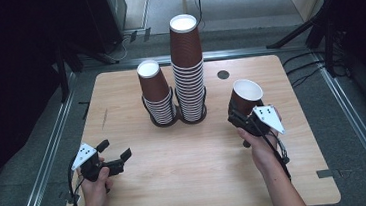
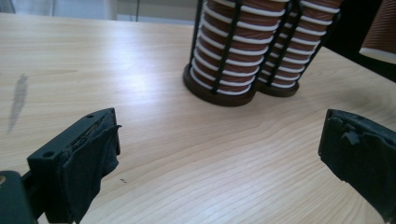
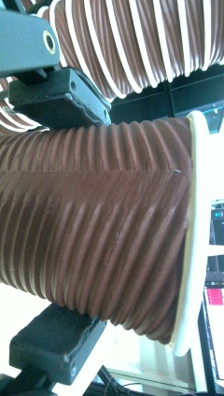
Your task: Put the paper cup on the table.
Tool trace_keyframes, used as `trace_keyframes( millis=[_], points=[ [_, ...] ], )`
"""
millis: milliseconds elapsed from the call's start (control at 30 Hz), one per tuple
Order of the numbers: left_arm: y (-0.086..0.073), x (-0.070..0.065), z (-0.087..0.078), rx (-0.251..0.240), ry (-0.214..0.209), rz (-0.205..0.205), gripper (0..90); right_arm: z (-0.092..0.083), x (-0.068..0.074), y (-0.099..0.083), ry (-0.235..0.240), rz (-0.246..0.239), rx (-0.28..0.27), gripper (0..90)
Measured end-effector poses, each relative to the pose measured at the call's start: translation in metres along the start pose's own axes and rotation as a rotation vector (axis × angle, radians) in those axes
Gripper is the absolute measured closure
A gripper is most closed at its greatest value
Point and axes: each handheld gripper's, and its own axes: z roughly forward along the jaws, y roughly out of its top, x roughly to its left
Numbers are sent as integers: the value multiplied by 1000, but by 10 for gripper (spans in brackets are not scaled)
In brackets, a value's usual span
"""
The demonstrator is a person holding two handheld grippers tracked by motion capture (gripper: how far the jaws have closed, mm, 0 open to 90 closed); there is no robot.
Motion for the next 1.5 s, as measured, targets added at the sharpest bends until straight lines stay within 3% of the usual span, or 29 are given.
trace_keyframes(
  millis=[133,233,433,567,767,967,1500],
  points=[
    [-3,13,-5,-10,17,-39,0,5,-6,-2,5,15,11,151],
    [-6,19,-5,-12,19,-55,0,8,-8,-5,-11,-41,35,150],
    [-12,26,-5,-17,18,-82,0,15,-13,-10,-40,-55,50,153],
    [-13,26,-5,-25,21,-73,0,19,-14,-12,-43,-78,53,157],
    [-15,24,-5,-40,23,-62,0,27,-20,-16,-79,-56,82,159],
    [-16,26,-5,-55,8,-84,0,32,-24,-20,-105,-76,95,157],
    [-16,25,-6,-52,3,-81,0,51,-27,-20,-134,-100,156,144]
  ],
)
